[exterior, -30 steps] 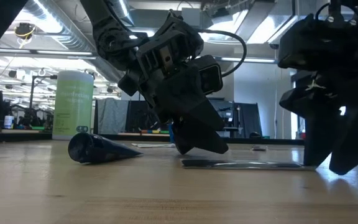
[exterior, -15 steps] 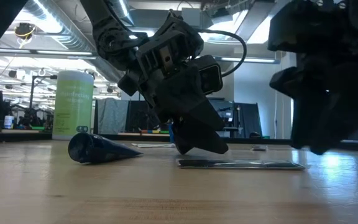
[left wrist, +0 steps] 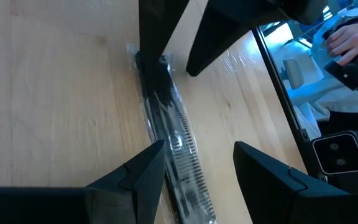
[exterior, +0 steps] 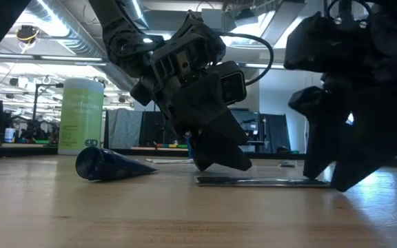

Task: Pick & Place Travel size toiletries
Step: Put the black hair comb into the red basket

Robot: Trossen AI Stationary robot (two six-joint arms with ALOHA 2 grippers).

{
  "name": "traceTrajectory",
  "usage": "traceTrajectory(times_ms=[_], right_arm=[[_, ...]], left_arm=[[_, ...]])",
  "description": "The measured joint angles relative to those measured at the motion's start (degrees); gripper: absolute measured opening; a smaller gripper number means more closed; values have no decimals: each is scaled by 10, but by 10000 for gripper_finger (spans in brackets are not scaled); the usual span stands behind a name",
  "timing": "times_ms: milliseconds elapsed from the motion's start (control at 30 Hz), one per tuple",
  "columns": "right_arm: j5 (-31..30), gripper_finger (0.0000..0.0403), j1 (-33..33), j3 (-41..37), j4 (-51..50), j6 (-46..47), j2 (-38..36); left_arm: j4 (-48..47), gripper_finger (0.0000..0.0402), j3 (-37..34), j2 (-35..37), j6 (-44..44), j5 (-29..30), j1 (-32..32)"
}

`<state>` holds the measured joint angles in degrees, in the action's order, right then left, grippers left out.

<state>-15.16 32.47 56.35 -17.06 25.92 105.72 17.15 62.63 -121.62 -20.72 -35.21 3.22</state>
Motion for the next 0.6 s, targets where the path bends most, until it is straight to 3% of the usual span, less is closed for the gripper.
traceTrajectory(times_ms=[267,600], right_arm=[[-4,225,-23,4,2,2,22],[25,113,-33,5,0,21,26]], left_arm=[[0,187,0,0,-1,-3,0],[-1,187,0,0,-1,-4,1]])
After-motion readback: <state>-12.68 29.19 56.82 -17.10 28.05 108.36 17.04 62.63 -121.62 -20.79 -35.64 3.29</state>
